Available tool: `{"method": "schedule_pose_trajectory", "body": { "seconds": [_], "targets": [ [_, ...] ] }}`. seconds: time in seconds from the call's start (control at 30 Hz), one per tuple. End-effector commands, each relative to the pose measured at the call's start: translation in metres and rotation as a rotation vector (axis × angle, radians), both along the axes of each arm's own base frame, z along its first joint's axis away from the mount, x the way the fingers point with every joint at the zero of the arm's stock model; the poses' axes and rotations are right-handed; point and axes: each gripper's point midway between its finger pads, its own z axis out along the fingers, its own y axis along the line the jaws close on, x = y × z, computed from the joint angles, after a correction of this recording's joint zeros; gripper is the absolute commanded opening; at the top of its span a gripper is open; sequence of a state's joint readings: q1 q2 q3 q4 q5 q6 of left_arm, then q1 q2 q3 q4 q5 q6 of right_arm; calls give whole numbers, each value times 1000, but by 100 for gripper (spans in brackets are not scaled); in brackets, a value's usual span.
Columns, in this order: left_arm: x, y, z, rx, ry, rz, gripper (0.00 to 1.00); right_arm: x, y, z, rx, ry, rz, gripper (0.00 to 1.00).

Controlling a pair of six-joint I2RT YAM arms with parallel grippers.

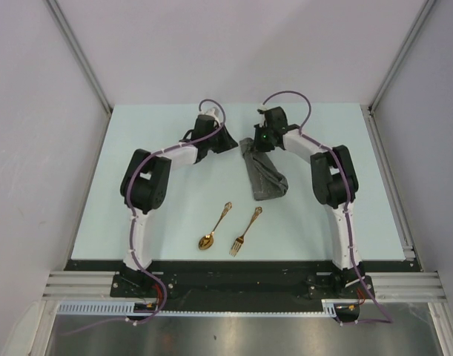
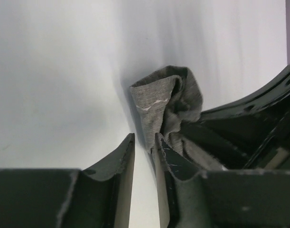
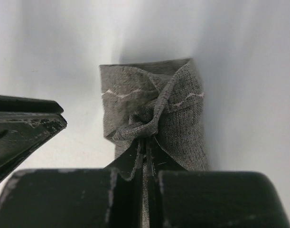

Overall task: Fold the napkin into a case and place the utensils inside
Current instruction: Stuff the top corner of the smaller-rectangle-folded napkin into the folded napkin.

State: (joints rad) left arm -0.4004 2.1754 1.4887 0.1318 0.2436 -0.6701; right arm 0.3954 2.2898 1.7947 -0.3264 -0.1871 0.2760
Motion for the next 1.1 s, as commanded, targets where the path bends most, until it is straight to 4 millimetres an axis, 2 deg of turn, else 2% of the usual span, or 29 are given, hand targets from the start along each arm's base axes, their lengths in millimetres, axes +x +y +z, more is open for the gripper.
{"method": "schedule_pose_trajectory", "body": {
  "seconds": [0.0, 0.17, 0.37, 0.4, 0.5, 0.53, 0.57, 0.63, 0.8, 0.83, 0.93, 1.07],
  "targets": [
    [3, -22, 12, 33, -49, -78, 26, 7, -9, 41, 163, -23, -3, 0],
    [-1, -43, 8, 137, -76, -144, 25, 11, -18, 41, 265, 8, -31, 0],
    [-3, -47, 3, 301, -117, -160, 33, 9, -22, 38, 343, 50, -50, 0],
    [0, -49, 8, 311, -132, -161, 33, 8, -21, 40, 350, 53, -46, 0],
    [3, -50, 6, 390, -142, -167, 33, 10, -22, 44, 369, 50, -51, 0],
    [1, -48, -5, 413, -110, -174, 33, 10, -21, 48, 376, 43, -49, 0],
    [5, -50, -1, 412, -113, -168, 32, 10, -21, 49, 379, 39, -48, 0],
    [4, -51, -9, 424, -89, -170, 31, 11, -21, 51, 382, 36, -48, 0],
    [5, -44, -5, 467, -105, -132, 32, 10, -20, 49, 383, 42, -45, 0],
    [7, -42, 1, 474, -122, -116, 32, 11, -20, 48, 384, 45, -46, 0],
    [6, -38, 0, 490, -126, -102, 34, 10, -20, 47, 388, 46, -43, 0],
    [7, -43, -8, 485, -114, -129, 34, 11, -20, 44, 389, 47, -46, 0]
  ]
}}
